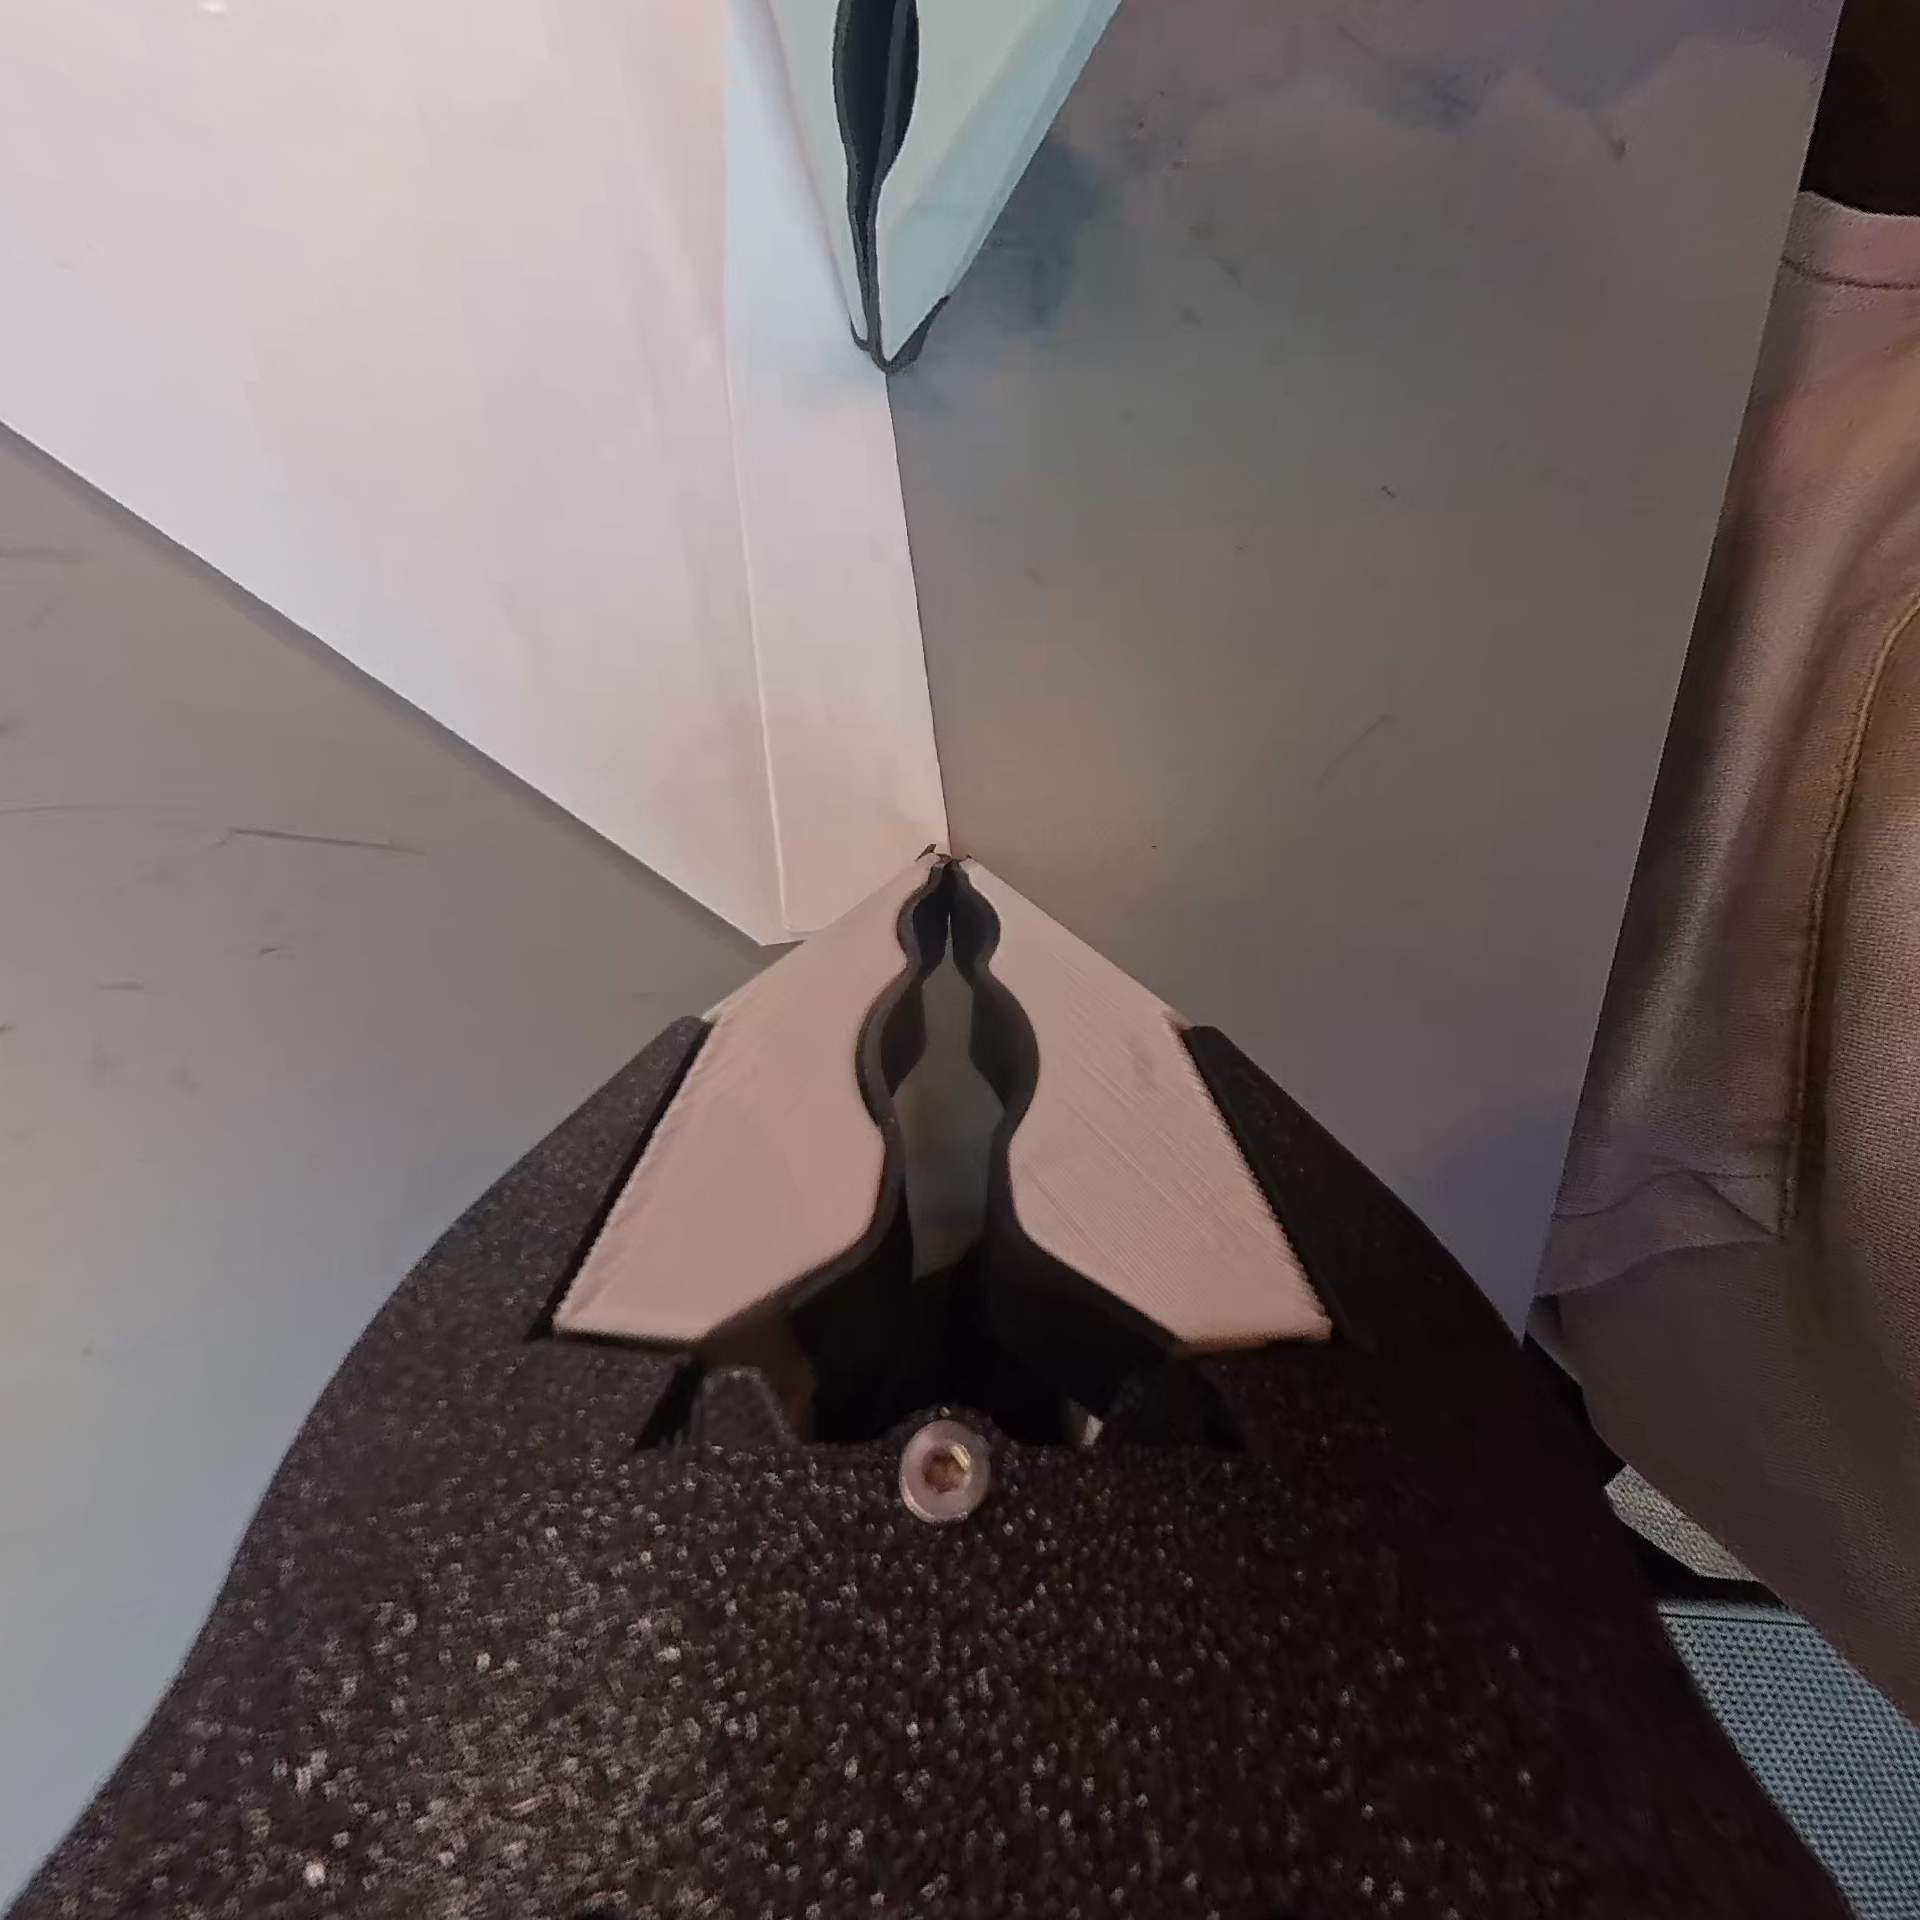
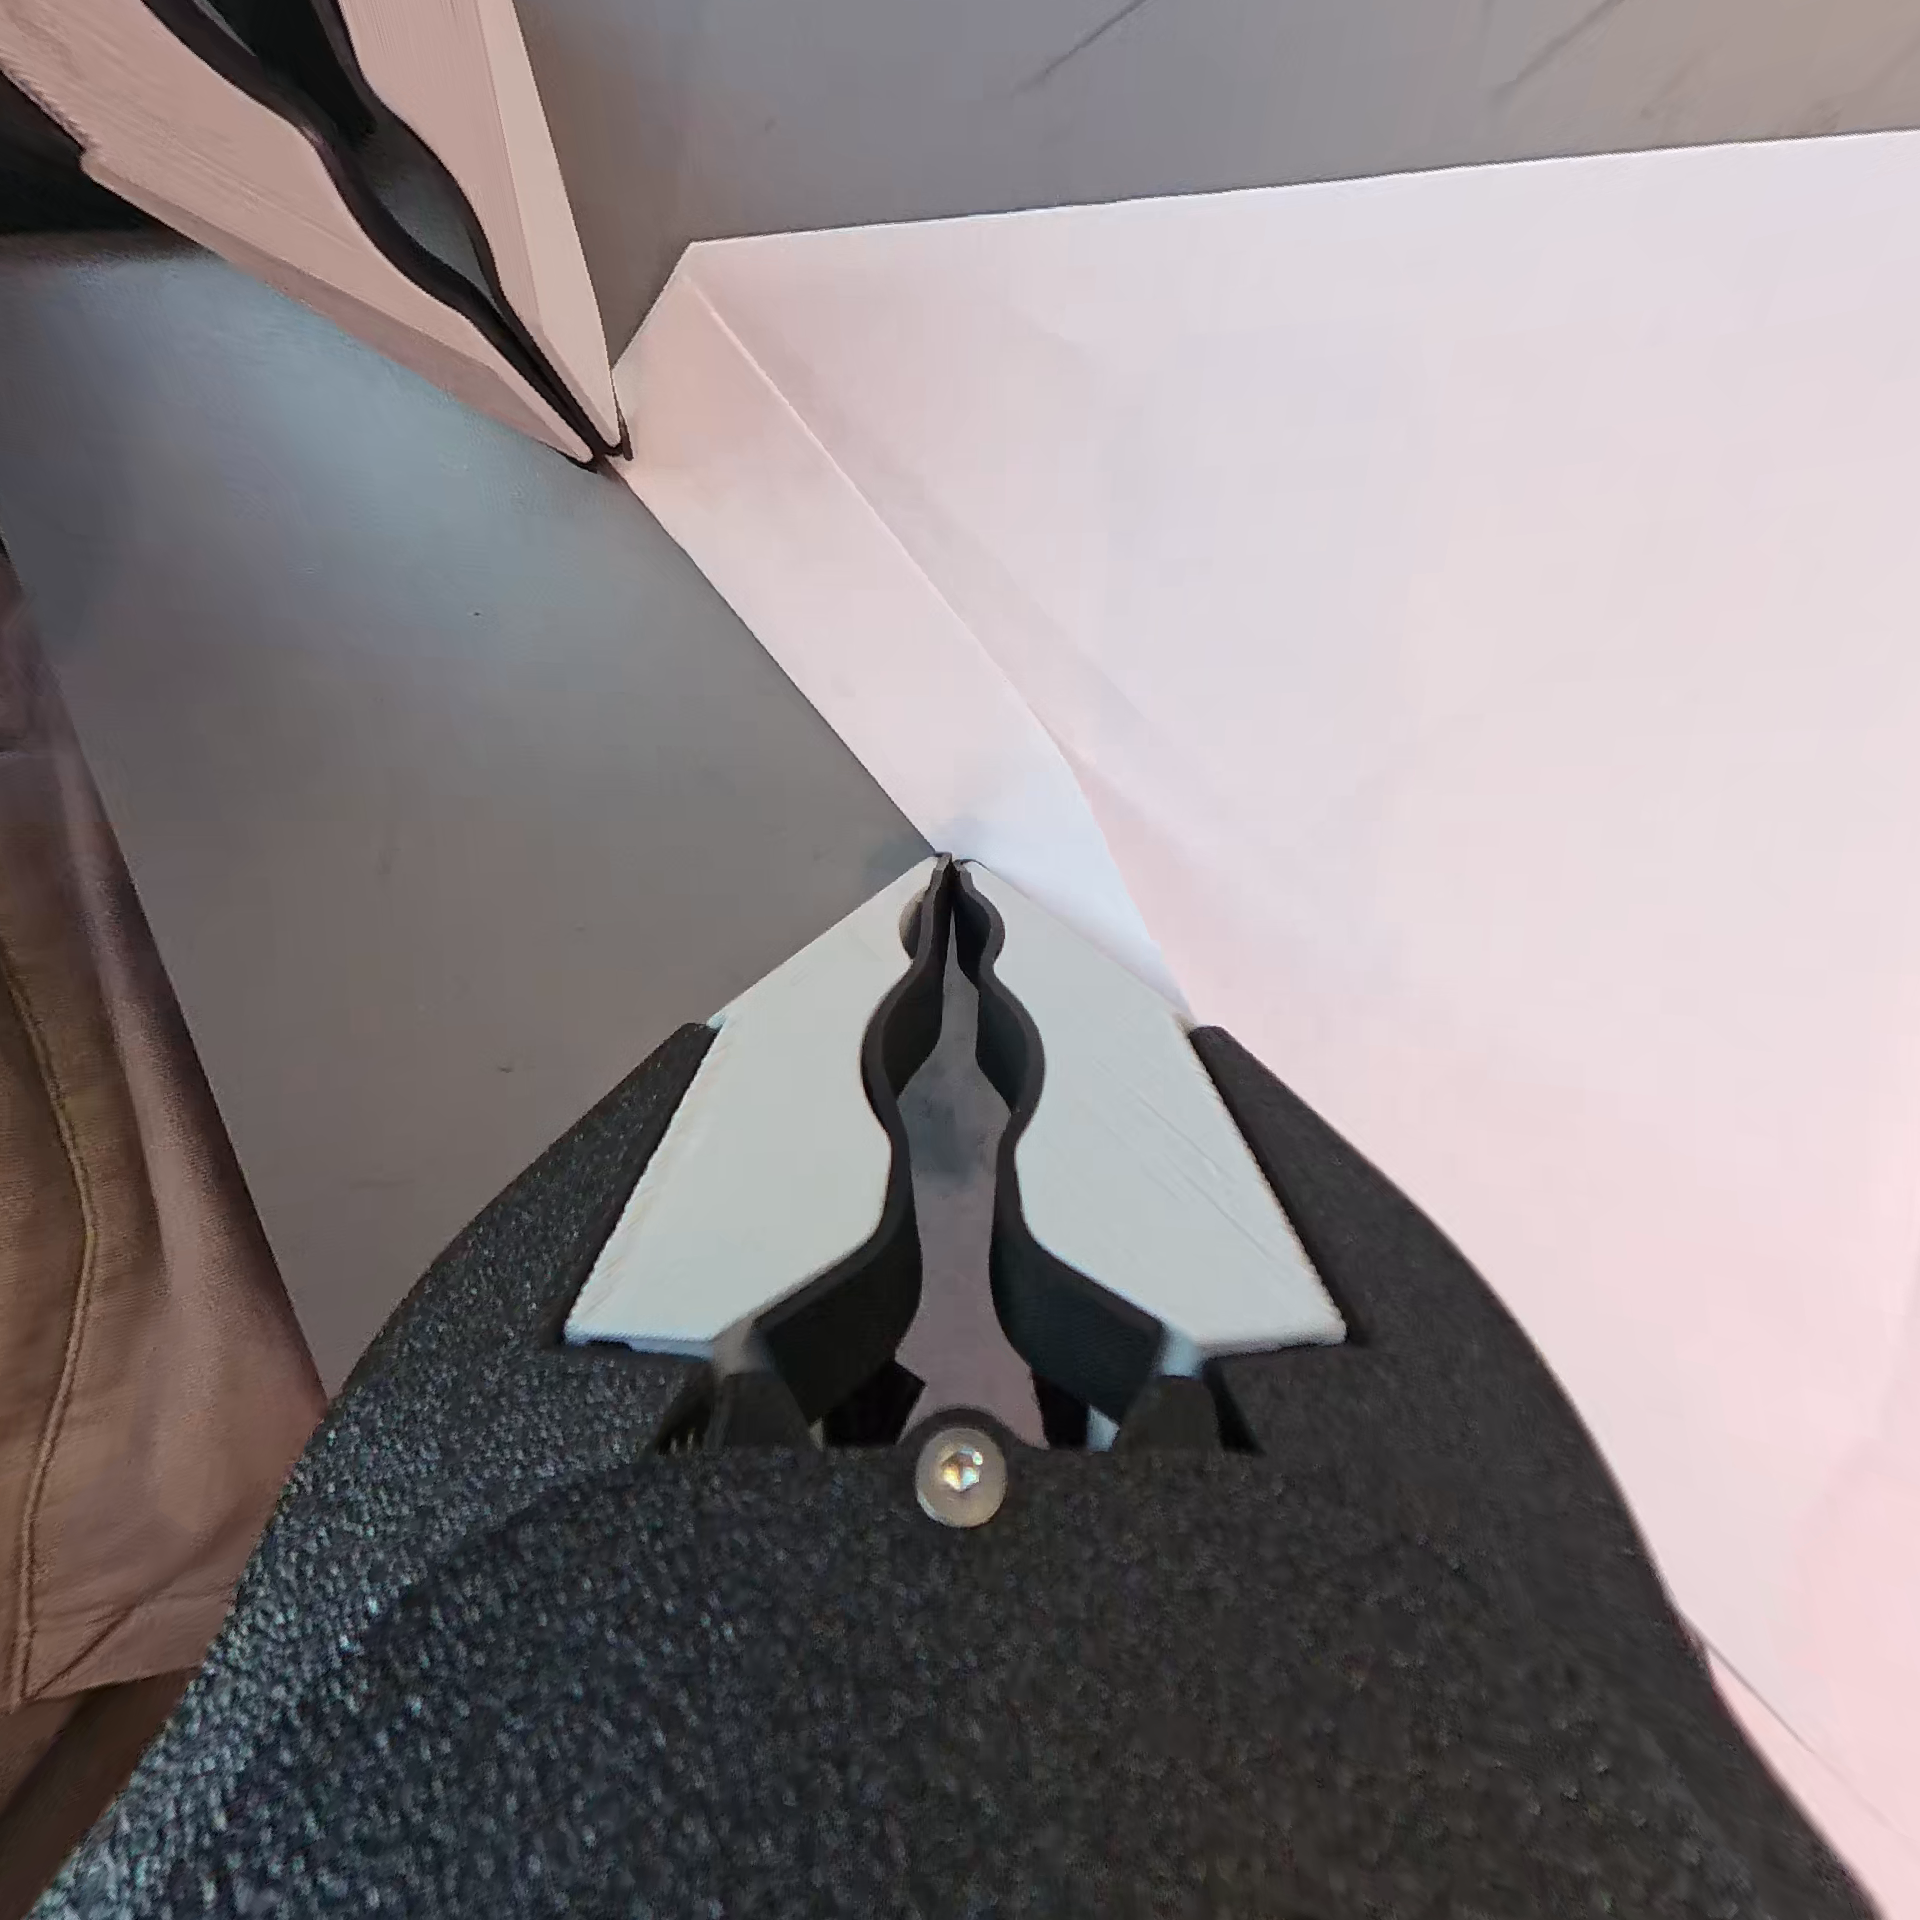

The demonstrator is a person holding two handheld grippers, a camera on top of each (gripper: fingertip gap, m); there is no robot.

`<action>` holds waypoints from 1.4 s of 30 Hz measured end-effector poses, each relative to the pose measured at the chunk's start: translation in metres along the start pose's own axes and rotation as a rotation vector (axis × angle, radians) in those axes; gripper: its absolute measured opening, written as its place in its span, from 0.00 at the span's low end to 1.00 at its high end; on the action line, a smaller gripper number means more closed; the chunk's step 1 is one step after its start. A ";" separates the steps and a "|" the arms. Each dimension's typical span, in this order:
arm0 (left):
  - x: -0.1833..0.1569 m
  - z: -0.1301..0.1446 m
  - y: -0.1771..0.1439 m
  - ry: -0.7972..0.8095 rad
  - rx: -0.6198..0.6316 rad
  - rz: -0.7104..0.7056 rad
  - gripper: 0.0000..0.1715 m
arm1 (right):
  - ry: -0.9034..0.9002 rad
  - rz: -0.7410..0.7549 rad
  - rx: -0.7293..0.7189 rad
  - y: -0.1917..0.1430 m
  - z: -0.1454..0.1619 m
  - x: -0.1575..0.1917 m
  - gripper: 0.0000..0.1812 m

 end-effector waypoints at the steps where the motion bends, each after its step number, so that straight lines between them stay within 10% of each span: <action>1: 0.000 0.000 0.000 0.000 0.000 0.001 0.00 | -0.008 0.000 0.008 -0.001 0.001 -0.001 0.00; 12: 0.000 0.001 -0.001 -0.018 -0.005 0.012 0.00 | 0.057 -0.021 -0.070 -0.029 0.015 -0.022 0.00; 22: -0.007 0.007 -0.003 0.041 0.077 0.178 0.00 | -0.453 0.299 -0.181 -0.057 0.046 -0.043 0.38; 27: -0.005 0.006 -0.004 0.055 0.154 0.250 0.00 | -0.490 0.034 -0.183 -0.051 0.047 -0.022 0.00; 35: 0.004 0.006 -0.011 -0.022 0.158 0.236 0.00 | 0.156 -0.591 0.130 -0.023 0.063 -0.022 0.00; 42: -0.002 -0.001 -0.019 -0.056 0.133 0.179 0.00 | 0.291 -0.691 0.231 -0.009 0.063 -0.029 0.00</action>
Point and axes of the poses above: each gripper's, where its closed fingertips meet, y out along the fingers, z out of its underside, x = y × z across the jaws, the point moved 6 cm from there along -y, back along the fingers, and after that the axes turned 14 degrees about z, right-handed, at the moved point
